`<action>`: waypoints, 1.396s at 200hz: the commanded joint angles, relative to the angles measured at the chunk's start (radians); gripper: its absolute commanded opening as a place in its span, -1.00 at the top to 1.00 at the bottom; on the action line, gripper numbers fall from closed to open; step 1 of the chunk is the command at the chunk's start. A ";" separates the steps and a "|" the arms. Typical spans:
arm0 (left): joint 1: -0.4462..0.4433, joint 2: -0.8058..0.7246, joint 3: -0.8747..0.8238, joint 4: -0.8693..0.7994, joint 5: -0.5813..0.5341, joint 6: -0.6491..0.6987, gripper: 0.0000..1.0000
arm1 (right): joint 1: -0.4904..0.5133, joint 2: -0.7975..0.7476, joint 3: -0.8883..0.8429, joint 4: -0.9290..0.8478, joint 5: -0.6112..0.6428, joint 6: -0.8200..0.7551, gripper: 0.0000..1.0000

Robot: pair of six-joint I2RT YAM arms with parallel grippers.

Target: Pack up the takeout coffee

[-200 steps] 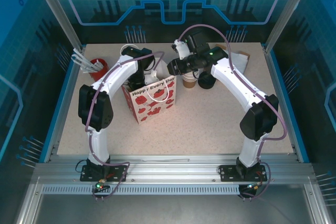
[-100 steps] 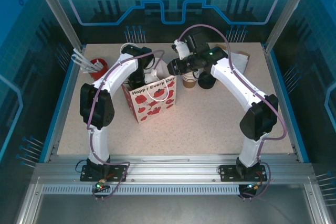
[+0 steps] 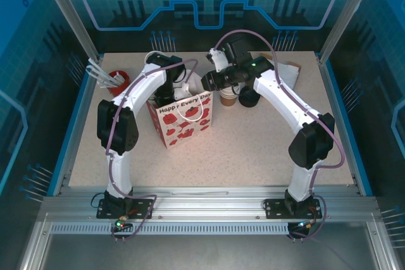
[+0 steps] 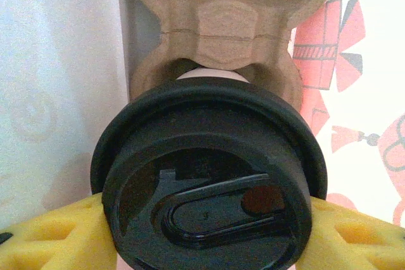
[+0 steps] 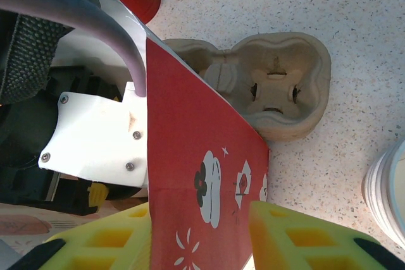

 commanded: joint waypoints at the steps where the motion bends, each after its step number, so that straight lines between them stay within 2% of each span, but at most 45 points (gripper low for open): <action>1: 0.017 0.055 0.013 0.060 0.015 0.022 -0.02 | -0.002 0.025 0.004 -0.020 -0.005 -0.001 0.19; 279: 0.018 0.122 0.089 0.113 0.015 0.000 -0.04 | 0.006 0.040 0.014 -0.027 -0.005 -0.001 0.17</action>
